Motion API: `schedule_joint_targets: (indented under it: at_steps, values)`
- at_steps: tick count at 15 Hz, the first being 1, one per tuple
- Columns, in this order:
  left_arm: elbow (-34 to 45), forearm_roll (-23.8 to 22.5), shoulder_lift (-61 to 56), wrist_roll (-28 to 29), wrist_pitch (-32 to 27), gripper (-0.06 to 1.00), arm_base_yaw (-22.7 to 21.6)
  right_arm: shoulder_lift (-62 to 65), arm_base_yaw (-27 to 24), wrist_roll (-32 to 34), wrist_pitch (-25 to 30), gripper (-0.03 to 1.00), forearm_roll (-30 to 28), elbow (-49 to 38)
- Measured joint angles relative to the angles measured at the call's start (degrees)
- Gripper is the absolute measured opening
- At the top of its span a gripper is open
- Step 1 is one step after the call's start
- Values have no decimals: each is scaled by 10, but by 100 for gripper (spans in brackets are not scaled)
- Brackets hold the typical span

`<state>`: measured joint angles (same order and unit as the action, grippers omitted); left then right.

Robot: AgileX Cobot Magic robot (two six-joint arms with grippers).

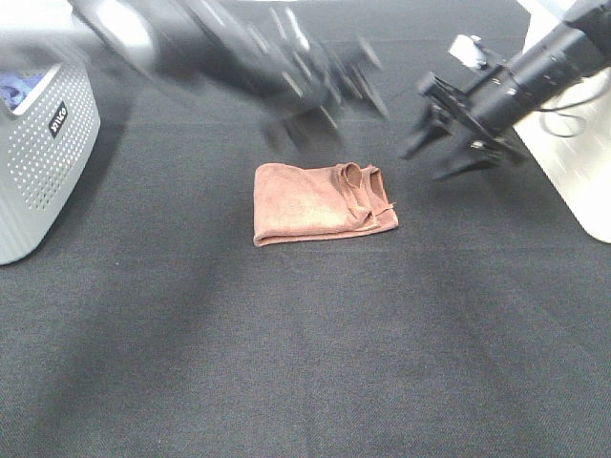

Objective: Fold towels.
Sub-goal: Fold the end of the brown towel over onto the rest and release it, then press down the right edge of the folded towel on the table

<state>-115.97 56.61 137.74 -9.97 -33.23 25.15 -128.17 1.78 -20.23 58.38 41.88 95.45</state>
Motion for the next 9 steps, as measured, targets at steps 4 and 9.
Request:
schedule_joint_targets:
  at_steps: [4, 9]
  values:
    - [-1, -30, -54, -49, -2, 65, -72, 5, 92, -28, -13, 58, 56, 0]
    - [-1, -37, -61, -49, -47, 65, -96, -38, 154, -57, -139, 58, 103, 0]
